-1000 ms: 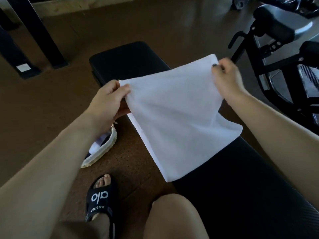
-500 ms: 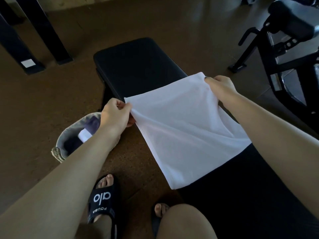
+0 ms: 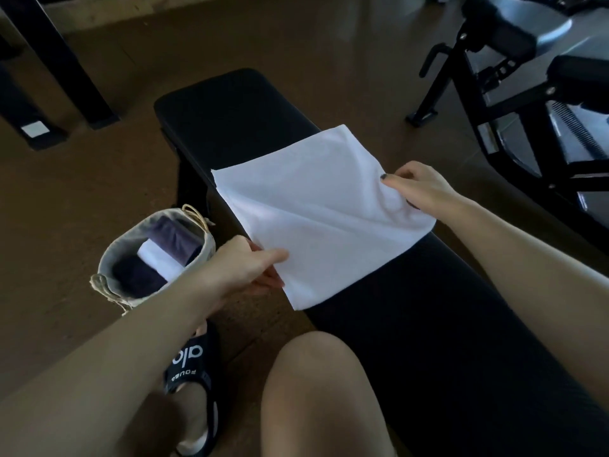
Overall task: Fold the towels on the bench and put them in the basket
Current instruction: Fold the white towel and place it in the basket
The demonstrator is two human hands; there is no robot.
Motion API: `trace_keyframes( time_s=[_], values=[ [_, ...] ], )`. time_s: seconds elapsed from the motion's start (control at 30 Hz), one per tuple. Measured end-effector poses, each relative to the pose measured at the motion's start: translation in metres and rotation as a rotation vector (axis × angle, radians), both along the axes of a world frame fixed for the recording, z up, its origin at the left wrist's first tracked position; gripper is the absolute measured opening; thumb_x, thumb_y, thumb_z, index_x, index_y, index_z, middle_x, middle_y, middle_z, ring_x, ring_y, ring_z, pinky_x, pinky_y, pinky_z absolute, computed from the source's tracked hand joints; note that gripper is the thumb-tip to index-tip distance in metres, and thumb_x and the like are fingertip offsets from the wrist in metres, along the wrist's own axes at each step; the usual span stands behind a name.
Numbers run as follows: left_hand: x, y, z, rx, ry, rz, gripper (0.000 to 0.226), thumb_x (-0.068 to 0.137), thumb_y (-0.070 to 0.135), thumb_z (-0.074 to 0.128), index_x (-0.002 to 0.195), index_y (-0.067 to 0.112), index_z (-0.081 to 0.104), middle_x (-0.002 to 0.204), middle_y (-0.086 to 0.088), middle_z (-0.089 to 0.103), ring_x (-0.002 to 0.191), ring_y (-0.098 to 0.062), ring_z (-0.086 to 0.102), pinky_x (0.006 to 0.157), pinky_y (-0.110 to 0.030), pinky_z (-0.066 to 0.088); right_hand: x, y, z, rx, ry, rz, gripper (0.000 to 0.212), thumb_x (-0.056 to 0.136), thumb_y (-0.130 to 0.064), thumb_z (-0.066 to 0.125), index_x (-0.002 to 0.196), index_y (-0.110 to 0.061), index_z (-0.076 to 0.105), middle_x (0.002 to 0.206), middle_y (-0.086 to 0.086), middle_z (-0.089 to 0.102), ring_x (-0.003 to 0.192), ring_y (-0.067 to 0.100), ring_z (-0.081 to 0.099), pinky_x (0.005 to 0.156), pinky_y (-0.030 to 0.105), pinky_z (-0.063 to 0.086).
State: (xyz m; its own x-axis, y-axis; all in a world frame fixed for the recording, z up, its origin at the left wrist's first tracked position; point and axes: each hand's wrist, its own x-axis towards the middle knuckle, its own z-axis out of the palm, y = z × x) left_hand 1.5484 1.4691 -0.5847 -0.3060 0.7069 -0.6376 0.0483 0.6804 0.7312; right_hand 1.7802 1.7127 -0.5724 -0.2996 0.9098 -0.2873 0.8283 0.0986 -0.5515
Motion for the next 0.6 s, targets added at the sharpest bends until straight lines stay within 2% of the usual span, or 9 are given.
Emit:
trace_keyframes(
  time_s=[0.1, 0.2, 0.23, 0.33, 0.43, 0.5, 0.6],
  values=[
    [0.017, -0.014, -0.008, -0.016, -0.017, -0.031, 0.031, 0.088, 0.028, 0.079, 0.095, -0.001, 0.073, 0.084, -0.015, 0.078, 0.077, -0.028, 0.077, 0.075, -0.042, 0.062, 0.021, -0.012, -0.005, 0.060, -0.028, -0.048, 0.035, 0.093, -0.049, 0.064, 0.112, -0.019, 0.061, 0.106, -0.003, 0.061, 0.093, 0.013, 0.057, 0.070, 0.030, 0.041],
    [0.029, -0.027, -0.015, -0.045, -0.001, -0.056, 0.050, 0.066, 0.042, 0.088, 0.099, 0.007, 0.074, 0.091, -0.012, 0.078, 0.086, -0.031, 0.076, 0.082, -0.045, 0.062, 0.044, -0.021, -0.011, 0.071, -0.008, -0.098, 0.034, 0.094, -0.044, 0.067, 0.116, -0.019, 0.060, 0.107, -0.002, 0.061, 0.090, 0.010, 0.056, 0.069, 0.028, 0.042],
    [0.033, -0.030, -0.018, -0.055, -0.013, -0.050, 0.052, 0.065, 0.041, 0.088, 0.102, 0.008, 0.072, 0.093, -0.011, 0.078, 0.088, -0.030, 0.075, 0.083, -0.044, 0.062, 0.051, -0.023, -0.013, 0.077, 0.001, -0.109, 0.034, 0.094, -0.042, 0.068, 0.118, -0.019, 0.060, 0.108, -0.002, 0.061, 0.088, 0.008, 0.055, 0.067, 0.026, 0.041],
    [0.040, -0.037, -0.024, -0.063, -0.097, 0.023, 0.034, 0.085, 0.020, 0.080, 0.111, 0.005, 0.065, 0.101, -0.014, 0.076, 0.092, -0.027, 0.074, 0.077, -0.037, 0.059, 0.066, -0.031, -0.018, 0.121, 0.031, -0.147, 0.029, 0.097, -0.036, 0.067, 0.119, -0.018, 0.060, 0.107, -0.001, 0.062, 0.085, 0.005, 0.054, 0.063, 0.022, 0.038],
    [0.040, -0.041, -0.022, -0.041, -0.114, 0.071, 0.021, 0.089, 0.007, 0.074, 0.108, 0.004, 0.064, 0.107, -0.016, 0.073, 0.092, -0.027, 0.072, 0.074, -0.035, 0.059, 0.074, -0.040, -0.022, 0.154, 0.054, -0.191, 0.022, 0.100, -0.032, 0.064, 0.116, -0.017, 0.060, 0.101, -0.001, 0.062, 0.082, 0.007, 0.056, 0.061, 0.023, 0.038],
    [0.039, -0.043, -0.021, -0.015, -0.107, 0.074, 0.017, 0.089, 0.004, 0.073, 0.104, 0.006, 0.066, 0.109, -0.017, 0.072, 0.094, -0.028, 0.072, 0.083, -0.040, 0.061, 0.076, -0.044, -0.026, 0.165, 0.025, -0.166, 0.017, 0.102, -0.029, 0.061, 0.114, -0.017, 0.060, 0.099, -0.001, 0.061, 0.080, 0.008, 0.055, 0.061, 0.023, 0.038],
    [0.043, -0.051, -0.016, 0.024, -0.180, 0.096, 0.020, 0.093, 0.005, 0.069, 0.113, 0.008, 0.067, 0.111, -0.015, 0.074, 0.100, -0.029, 0.074, 0.093, -0.046, 0.060, 0.077, -0.047, -0.024, 0.150, 0.045, -0.157, 0.013, 0.105, -0.029, 0.055, 0.111, -0.018, 0.060, 0.103, 0.001, 0.061, 0.080, 0.006, 0.052, 0.061, 0.022, 0.037]
  ],
)
